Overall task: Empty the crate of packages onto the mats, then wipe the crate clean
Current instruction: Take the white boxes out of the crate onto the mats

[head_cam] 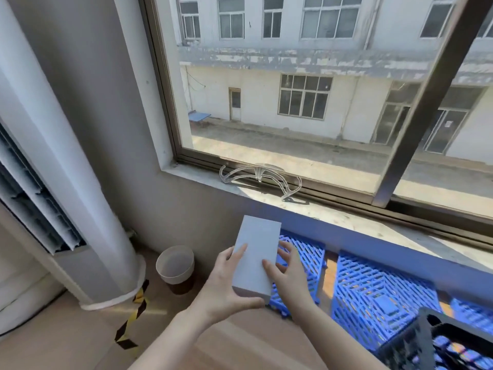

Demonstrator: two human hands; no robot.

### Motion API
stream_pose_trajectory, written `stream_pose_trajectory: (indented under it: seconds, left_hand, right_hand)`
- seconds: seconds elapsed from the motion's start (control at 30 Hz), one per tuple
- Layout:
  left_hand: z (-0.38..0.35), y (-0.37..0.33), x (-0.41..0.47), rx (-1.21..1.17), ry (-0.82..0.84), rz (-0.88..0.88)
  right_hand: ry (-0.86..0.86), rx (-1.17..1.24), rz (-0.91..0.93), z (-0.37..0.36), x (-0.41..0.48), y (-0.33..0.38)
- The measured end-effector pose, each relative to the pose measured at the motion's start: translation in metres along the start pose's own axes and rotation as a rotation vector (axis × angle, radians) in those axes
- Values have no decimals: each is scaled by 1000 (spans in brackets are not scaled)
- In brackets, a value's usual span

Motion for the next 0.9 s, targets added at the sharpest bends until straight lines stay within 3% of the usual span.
stream_pose_trajectory:
  seconds: [0.23, 0.43, 0.6, 0.9]
  left_hand:
    - [-13, 75, 80, 15, 83, 9]
    - [-34, 139, 138, -51, 218, 40]
    - [-56, 176, 186, -61, 309, 39]
    - [-87, 208, 236, 25, 306, 36]
  right_hand:
    - [-136, -53, -139, -32, 51, -60]
    - [-126, 54, -296, -58, 83, -117]
    - [-246, 77, -384, -61, 117, -163]
    - [-308, -17, -382, -63, 165, -203]
Point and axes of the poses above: each hand's wrist, its own x-axis towards the middle knuckle, its own z-axis out of the back of the hand, y = z × x, the point moved 4 cm from there along x, towards the middle knuckle, and after that the axes turned 7 degrees about z, right-handed, at the moved point
